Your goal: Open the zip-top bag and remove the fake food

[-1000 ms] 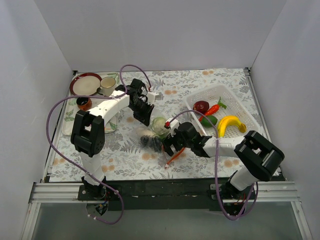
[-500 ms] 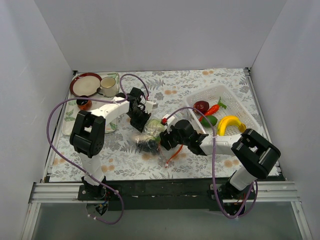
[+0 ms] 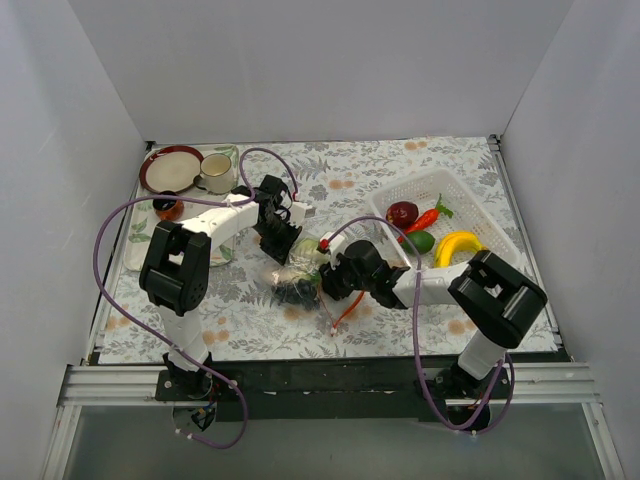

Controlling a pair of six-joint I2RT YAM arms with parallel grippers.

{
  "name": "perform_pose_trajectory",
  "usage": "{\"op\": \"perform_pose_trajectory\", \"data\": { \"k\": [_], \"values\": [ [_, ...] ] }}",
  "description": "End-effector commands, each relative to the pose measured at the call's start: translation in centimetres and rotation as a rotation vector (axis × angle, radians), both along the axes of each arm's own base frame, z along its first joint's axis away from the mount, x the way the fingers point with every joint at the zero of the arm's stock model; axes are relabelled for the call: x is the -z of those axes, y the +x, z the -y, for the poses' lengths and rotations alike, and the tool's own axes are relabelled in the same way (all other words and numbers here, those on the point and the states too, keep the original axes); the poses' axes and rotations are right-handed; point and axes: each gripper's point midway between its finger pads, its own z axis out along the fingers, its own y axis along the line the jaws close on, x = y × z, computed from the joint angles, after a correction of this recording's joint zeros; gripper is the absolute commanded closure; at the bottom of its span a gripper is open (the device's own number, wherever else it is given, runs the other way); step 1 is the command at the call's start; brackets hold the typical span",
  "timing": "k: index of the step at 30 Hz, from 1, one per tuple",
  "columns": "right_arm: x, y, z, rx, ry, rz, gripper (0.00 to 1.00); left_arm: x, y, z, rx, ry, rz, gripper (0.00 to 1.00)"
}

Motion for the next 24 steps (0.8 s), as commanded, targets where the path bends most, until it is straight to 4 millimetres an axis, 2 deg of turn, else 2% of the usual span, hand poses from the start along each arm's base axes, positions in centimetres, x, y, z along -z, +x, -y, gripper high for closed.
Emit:
{"op": "perform_pose_trajectory", "data": {
  "k": [1, 3, 4, 5, 9, 14, 16, 17, 18, 19, 20, 22, 24],
  "values": [
    [-2.2, 0.7, -2.4, -0.054, 0.076, 0.049, 0.8, -1.4, 0.6, 0.2, 0.002, -0.024, 0.051, 1.0],
    [-3.0, 0.7, -2.4, -0.057, 0.091, 0.062, 0.98, -0.9, 0.6, -0.1, 0.003, -0.001, 0.049, 1.0],
    [-3.0, 0.5, -2.0, -0.053, 0.089, 0.064, 0.99, -0.7, 0.6, -0.2, 0.005, 0.004, 0.049, 1.0],
    [-4.4, 0.5, -1.9, -0.047, 0.113, 0.087, 0.99, -0.6, 0.7, -0.3, 0.009, 0.011, 0.054, 1.0],
    [-6.8, -0.1, -0.1, -0.014, 0.127, 0.121, 0.99, 0.3, 1.9, -1.0, -0.021, 0.046, 0.08, 1.0],
    [-9.3, -2.1, 2.4, 0.008, 0.149, 0.121, 0.99, 1.8, 4.7, -3.4, -0.125, 0.084, 0.072, 1.0],
    [-8.6, -2.7, 3.8, 0.044, 0.123, 0.09, 0.99, 1.8, 5.4, -3.9, -0.143, 0.072, 0.075, 1.0],
    [-9.5, -2.9, 4.2, 0.056, 0.145, 0.102, 0.99, 1.9, 5.7, -4.0, -0.147, 0.074, 0.074, 1.0],
    [-8.3, -3.4, 5.3, 0.074, 0.114, 0.082, 0.99, 1.9, 6.0, -4.1, -0.152, 0.075, 0.079, 1.0],
    [-8.3, -3.6, 5.7, 0.092, 0.117, 0.075, 0.99, 1.9, 6.1, -4.4, -0.155, 0.079, 0.081, 1.0],
    [-9.0, -3.8, 6.2, 0.101, 0.137, 0.089, 0.99, 2.1, 6.0, -4.3, -0.153, 0.079, 0.078, 1.0],
    [-8.8, -4.0, 7.4, 0.14, 0.117, 0.09, 0.99, 2.4, 6.0, -4.5, -0.147, 0.085, 0.079, 1.0],
    [-10.0, -3.6, 8.3, 0.181, 0.127, 0.125, 0.99, 2.7, 5.8, -4.7, -0.146, 0.094, 0.075, 1.0]
  ]
}}
